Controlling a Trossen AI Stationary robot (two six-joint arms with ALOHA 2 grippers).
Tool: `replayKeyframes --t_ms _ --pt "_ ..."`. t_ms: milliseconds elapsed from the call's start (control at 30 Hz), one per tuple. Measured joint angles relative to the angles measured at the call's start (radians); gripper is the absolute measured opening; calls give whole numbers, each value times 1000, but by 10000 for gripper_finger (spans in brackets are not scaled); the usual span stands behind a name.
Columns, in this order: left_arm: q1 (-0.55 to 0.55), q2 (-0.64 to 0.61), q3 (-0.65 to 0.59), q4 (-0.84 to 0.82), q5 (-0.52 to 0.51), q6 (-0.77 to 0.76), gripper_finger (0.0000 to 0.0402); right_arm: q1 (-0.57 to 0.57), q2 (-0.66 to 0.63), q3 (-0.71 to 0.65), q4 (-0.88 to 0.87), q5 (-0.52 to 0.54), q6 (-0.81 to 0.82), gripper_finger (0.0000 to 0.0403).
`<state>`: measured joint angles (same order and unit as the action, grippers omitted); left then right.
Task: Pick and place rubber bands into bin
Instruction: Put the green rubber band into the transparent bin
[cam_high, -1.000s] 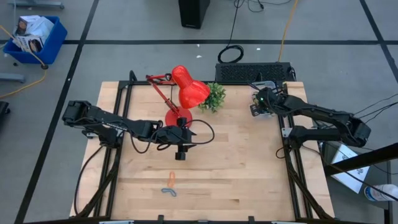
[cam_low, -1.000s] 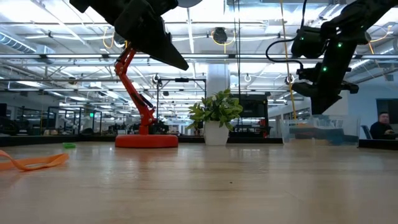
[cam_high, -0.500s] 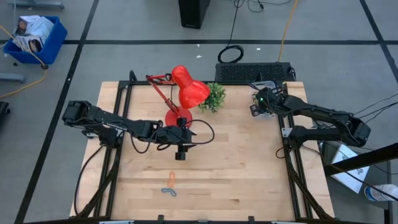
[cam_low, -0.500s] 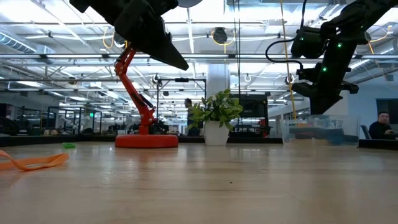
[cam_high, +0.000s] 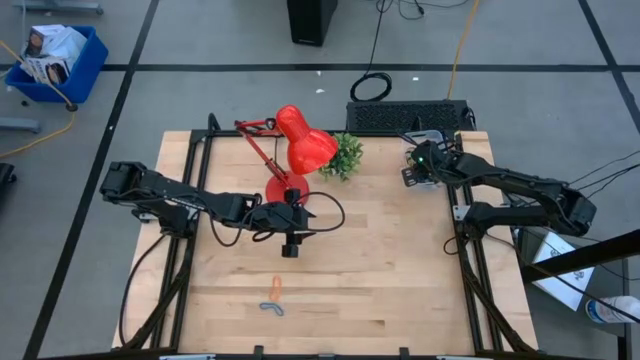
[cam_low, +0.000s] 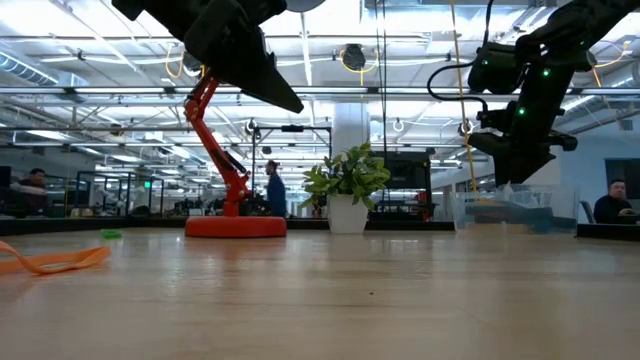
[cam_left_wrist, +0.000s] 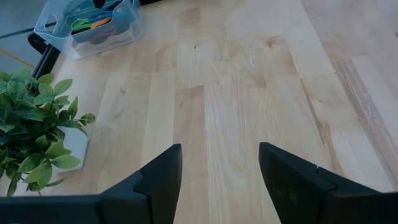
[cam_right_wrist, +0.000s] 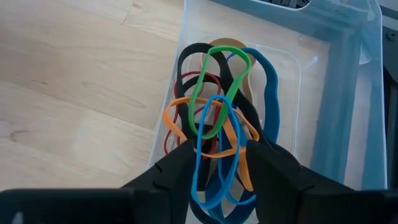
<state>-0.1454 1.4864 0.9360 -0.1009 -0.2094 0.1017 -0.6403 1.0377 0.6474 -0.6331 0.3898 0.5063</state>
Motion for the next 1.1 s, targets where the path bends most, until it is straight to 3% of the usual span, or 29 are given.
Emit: replayKeyframes --t_ms 300,433,533,733,867,933,1100 --pt "0 0 0 0 0 -2 219 0 -41 0 2 -2 -5 140" --pt "0 0 0 -13 0 -31 219 14 -76 0 65 -16 -96 141" --pt "-1 0 0 -52 1 -73 220 48 -99 0 192 -128 -186 142" --pt "-2 0 0 -152 3 -128 220 168 -99 0 517 -453 -325 138" --pt "-14 0 0 -292 3 -142 219 270 -92 0 588 -524 -453 138" --pt "-20 0 0 -387 4 -213 217 317 -87 0 596 -517 -483 136" --pt "-20 0 0 -639 1 -617 201 416 -74 0 608 -425 -492 129"
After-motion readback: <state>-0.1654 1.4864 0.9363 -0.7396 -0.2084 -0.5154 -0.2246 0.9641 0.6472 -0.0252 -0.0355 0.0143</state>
